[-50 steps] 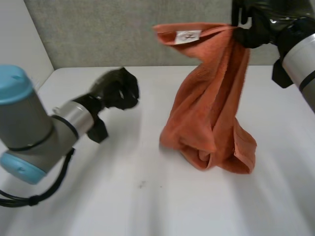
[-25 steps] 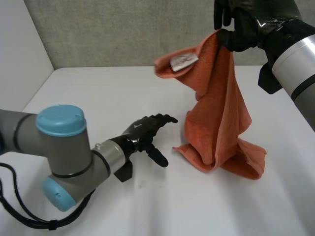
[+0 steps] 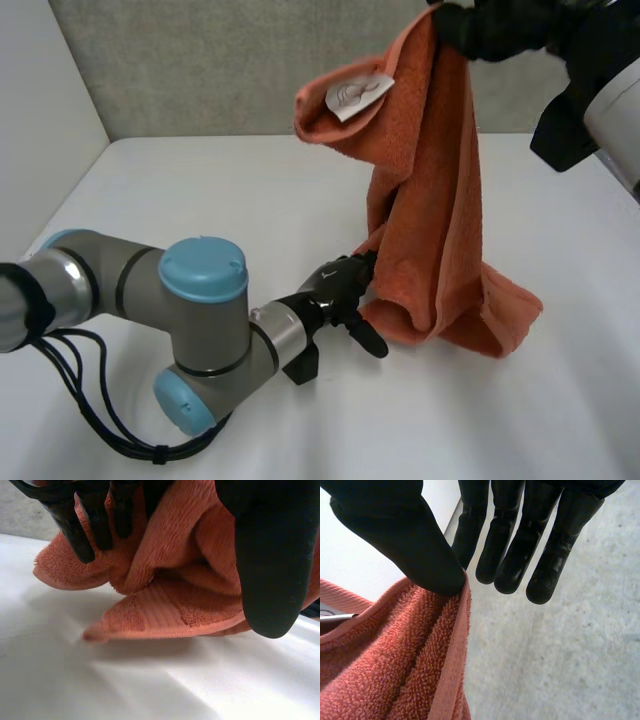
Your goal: Fold the laundry
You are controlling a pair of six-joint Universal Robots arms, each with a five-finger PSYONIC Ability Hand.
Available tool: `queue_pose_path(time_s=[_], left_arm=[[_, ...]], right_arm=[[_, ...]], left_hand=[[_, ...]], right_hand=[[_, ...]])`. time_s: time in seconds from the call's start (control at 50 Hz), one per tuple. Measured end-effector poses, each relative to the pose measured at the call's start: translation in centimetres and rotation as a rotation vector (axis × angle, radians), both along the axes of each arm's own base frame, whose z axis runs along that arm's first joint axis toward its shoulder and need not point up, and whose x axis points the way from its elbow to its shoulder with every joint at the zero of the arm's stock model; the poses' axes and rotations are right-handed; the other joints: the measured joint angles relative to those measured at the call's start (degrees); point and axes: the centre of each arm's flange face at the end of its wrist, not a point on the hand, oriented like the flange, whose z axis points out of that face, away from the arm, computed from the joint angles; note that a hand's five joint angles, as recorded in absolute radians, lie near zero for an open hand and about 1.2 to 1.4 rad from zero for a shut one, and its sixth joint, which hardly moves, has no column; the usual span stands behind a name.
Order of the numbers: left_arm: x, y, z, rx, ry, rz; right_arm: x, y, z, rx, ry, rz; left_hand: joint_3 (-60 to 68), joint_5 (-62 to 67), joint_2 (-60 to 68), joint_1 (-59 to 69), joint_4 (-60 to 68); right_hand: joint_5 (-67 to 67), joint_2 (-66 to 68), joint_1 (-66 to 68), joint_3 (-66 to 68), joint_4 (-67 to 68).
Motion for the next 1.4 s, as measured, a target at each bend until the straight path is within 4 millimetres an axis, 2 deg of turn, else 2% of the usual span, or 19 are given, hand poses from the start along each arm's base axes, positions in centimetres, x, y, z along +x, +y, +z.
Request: queue_pose_path(time_s=[0.12, 0.2, 0.24, 0.32, 0.44, 0.56, 0.66, 0.74, 0.78, 0.8, 0.88, 1.02, 1.06, 1.08, 1.1, 1.12, 1.18, 1.24, 1.4], left_arm=[[-1.8, 0.6, -0.1, -0.026, 0.035, -0.036], [-2.5, 0.9, 0.0, -0.031, 0.058, -0.045], [-2.8, 1.0, 0.5, -0.038, 0.078, -0.034], [-2.4, 0.8, 2.3, -0.062, 0.1, 0.014], [0.7, 0.6, 6.6, -0.102, 0.114, 0.116], [5.5, 0.9, 9.7, -0.08, 0.074, 0.178], [8.9, 0.7, 10.0, -0.026, -0.017, 0.187], [10.2, -0.5, 8.8, -0.015, -0.101, 0.195], [10.3, -0.8, 8.4, -0.014, -0.124, 0.196], [10.7, -2.0, 7.3, -0.02, -0.183, 0.194], [11.0, -4.9, 4.8, -0.039, -0.291, 0.197], [10.8, -8.2, 2.9, -0.067, -0.356, 0.227], [10.7, -8.6, 2.8, -0.074, -0.358, 0.231], [10.4, -9.0, 2.7, -0.084, -0.356, 0.234], [10.3, -9.1, 2.7, -0.086, -0.355, 0.234], [10.3, -9.1, 2.7, -0.088, -0.353, 0.233], [9.9, -8.8, 3.5, -0.105, -0.342, 0.226], [9.8, -8.2, 4.4, -0.122, -0.333, 0.223], [11.3, -5.6, 8.2, -0.169, -0.303, 0.253]], right_arm=[[-0.4, 1.5, 1.4, -0.024, -0.043, 0.023], [-0.5, 1.7, 1.6, -0.029, -0.048, 0.023], [-0.6, 1.6, 1.7, -0.03, -0.048, 0.016], [-0.8, 1.3, 1.6, -0.031, -0.042, 0.003], [-1.5, 0.1, 1.3, -0.03, -0.027, -0.045], [-2.9, -2.8, 0.1, -0.005, 0.004, -0.127], [-2.8, -7.0, -4.3, 0.112, 0.087, -0.174], [-2.2, -8.9, -7.3, 0.178, 0.151, -0.185], [-2.0, -9.4, -8.1, 0.194, 0.167, -0.187], [-1.5, -10.8, -10.6, 0.239, 0.224, -0.196], [-0.7, -13.3, -15.4, 0.322, 0.313, -0.227], [-0.3, -15.2, -20.3, 0.421, 0.379, -0.271], [-0.2, -15.3, -21.0, 0.439, 0.389, -0.275], [0.1, -15.3, -21.8, 0.465, 0.403, -0.272], [0.2, -15.3, -22.0, 0.47, 0.406, -0.27], [0.3, -15.2, -22.1, 0.476, 0.41, -0.267], [0.7, -14.7, -22.0, 0.49, 0.42, -0.252], [0.8, -14.4, -21.3, 0.483, 0.419, -0.243], [0.5, -12.6, -16.4, 0.363, 0.419, -0.214]], left_hand=[[6.2, 7.3, 7.2, 7.5, 6.8], [26.7, 26.2, 27.4, 28.8, 26.1], [49.4, 49.6, 50.4, 49.9, 49.9], [52.7, 51.2, 53.7, 49.9, 53.6], [53.1, 51.2, 54.1, 49.9, 53.8], [53.1, 51.2, 54.2, 49.9, 53.9], [53.2, 51.2, 54.2, 49.9, 53.9], [53.2, 51.2, 54.2, 49.9, 53.9], [53.2, 51.2, 54.2, 49.9, 53.9], [53.2, 51.2, 54.2, 49.9, 53.9], [53.2, 51.2, 54.2, 49.9, 53.9], [53.2, 51.2, 54.2, 49.9, 53.9], [53.0, 51.2, 53.8, 49.9, 53.5], [41.0, 41.9, 41.5, 39.5, 42.5], [41.0, 41.9, 41.5, 39.5, 42.5], [29.8, 29.9, 29.4, 26.0, 30.0], [7.4, 7.8, 7.6, 4.7, 7.8], [2.4, 2.6, 2.6, 1.2, 2.4], [0.7, 1.0, 1.2, 0.9, 0.8]], right_hand=[[0.0, 0.0, 0.0, 0.0, 0.0], [0.0, 0.0, 0.4, 0.1, 0.0], [0.0, 0.0, 0.5, 0.2, 0.0], [0.0, 0.0, 0.5, 0.2, 0.0], [0.2, 0.0, 0.5, 0.2, 0.0], [0.2, 0.0, 0.5, 0.2, 0.0], [0.3, 0.0, 0.5, 0.2, 0.0], [0.3, 0.0, 0.5, 0.2, 0.0], [0.3, 0.0, 0.5, 0.2, 0.0], [0.3, 0.0, 0.5, 0.2, 0.0], [0.3, 0.0, 0.5, 0.2, 0.0], [0.3, 0.0, 0.5, 0.2, 0.0], [-3.0, -4.4, -2.6, -4.4, -4.2], [-15.2, -18.4, -14.2, -18.7, -18.4], [-15.2, -18.4, -14.2, -18.7, -18.4], [-28.8, -31.2, -26.0, -31.4, -32.1], [-46.3, -46.8, -38.2, -47.6, -48.6], [-47.7, -47.2, -38.9, -48.9, -50.0], [-47.7, -47.2, -38.9, -48.9, -50.0]])
